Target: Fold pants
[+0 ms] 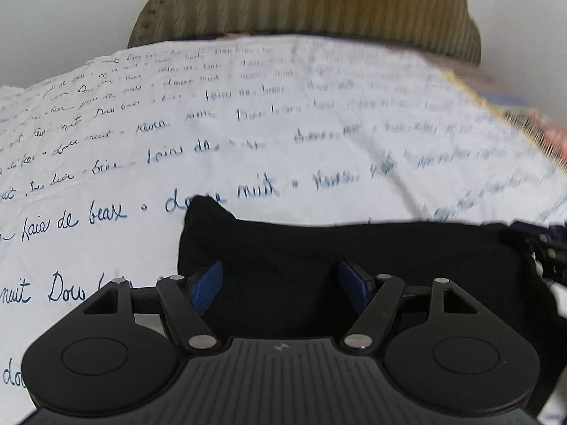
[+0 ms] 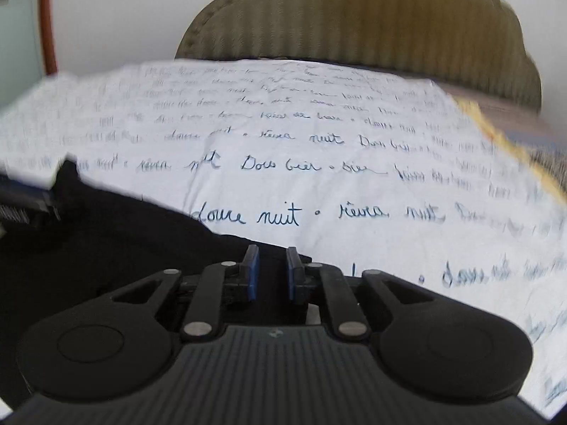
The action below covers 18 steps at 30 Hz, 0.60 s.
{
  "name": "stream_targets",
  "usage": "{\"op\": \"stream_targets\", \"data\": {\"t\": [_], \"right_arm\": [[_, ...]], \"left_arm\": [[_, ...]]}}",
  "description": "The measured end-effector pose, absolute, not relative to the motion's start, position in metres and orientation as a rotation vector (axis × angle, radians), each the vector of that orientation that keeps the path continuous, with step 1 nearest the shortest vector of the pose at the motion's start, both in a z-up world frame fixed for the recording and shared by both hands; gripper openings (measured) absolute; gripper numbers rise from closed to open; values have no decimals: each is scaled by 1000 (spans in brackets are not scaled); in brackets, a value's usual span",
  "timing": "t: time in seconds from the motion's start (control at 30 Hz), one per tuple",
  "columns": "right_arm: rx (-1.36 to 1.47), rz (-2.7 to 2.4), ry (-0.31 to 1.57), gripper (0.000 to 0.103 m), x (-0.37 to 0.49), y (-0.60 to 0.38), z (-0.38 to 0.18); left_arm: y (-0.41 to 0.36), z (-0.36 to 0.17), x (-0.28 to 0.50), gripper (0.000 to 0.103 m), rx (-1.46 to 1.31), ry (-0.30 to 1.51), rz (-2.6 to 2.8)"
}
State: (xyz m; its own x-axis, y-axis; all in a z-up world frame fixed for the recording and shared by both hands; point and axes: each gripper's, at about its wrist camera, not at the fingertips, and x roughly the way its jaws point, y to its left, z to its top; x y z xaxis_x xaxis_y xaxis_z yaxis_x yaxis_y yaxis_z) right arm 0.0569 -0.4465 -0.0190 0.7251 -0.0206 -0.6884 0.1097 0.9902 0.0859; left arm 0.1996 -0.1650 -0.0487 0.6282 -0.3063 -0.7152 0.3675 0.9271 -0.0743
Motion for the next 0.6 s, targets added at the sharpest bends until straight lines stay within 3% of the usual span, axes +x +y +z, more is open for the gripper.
{"op": "stream_targets", "data": {"t": [0.1,0.27,0.5,0.6], "right_arm": [[57,-76,698,18,40,-431,0],[-70,-44,765,19,56,-410,-11],[-58,-123,689,21,37,-409,2],[-47,-26,629,28,14,-386,19]], "left_arm": [[-160,-43,210,72,46,774,-361],[-160,-63,238,76,83,794,-330],[-103,-42,213,75,-52,773,-263],[-83,-44,191,75,-108,811,-295]]}}
